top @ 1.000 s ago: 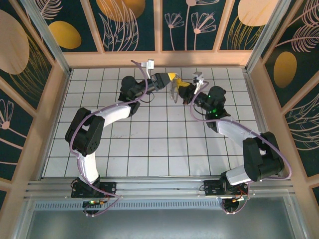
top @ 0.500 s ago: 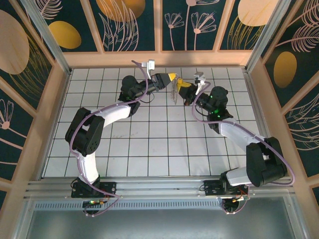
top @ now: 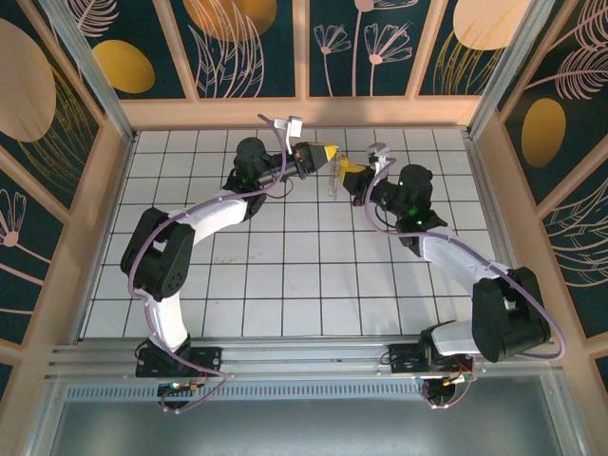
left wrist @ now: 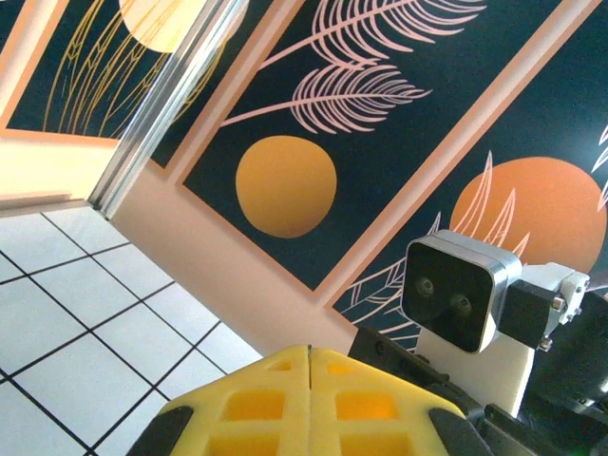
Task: Put the keys on the keyring
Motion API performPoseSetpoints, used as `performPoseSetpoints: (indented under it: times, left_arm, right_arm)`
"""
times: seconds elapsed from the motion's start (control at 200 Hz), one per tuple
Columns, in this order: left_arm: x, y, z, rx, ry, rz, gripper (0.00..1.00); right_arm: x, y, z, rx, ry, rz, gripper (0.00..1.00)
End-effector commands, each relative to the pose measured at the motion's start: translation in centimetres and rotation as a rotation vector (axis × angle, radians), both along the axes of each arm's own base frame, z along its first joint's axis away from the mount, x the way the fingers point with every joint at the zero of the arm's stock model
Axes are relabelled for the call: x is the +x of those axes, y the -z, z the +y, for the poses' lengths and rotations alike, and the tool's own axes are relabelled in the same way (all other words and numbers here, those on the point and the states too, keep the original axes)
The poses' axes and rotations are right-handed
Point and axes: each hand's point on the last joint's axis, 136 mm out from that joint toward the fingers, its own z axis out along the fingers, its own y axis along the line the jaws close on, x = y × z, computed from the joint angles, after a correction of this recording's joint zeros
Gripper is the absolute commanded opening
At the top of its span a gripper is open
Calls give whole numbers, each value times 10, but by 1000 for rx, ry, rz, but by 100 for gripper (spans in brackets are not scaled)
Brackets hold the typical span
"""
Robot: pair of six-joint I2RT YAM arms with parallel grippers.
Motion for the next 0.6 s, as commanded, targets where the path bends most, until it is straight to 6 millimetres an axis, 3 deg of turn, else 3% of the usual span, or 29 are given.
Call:
performPoseSetpoints:
  times: [0.0,0.596]
  left_arm:
    - [-12,-32,0,-17,20,-100,0]
    - [-10,-26,-3,-3,28,-92,0]
  right_arm:
    - [4,-20,-10,-7,45,-55,0]
    - [7,-33,-4,5,14,-69,0]
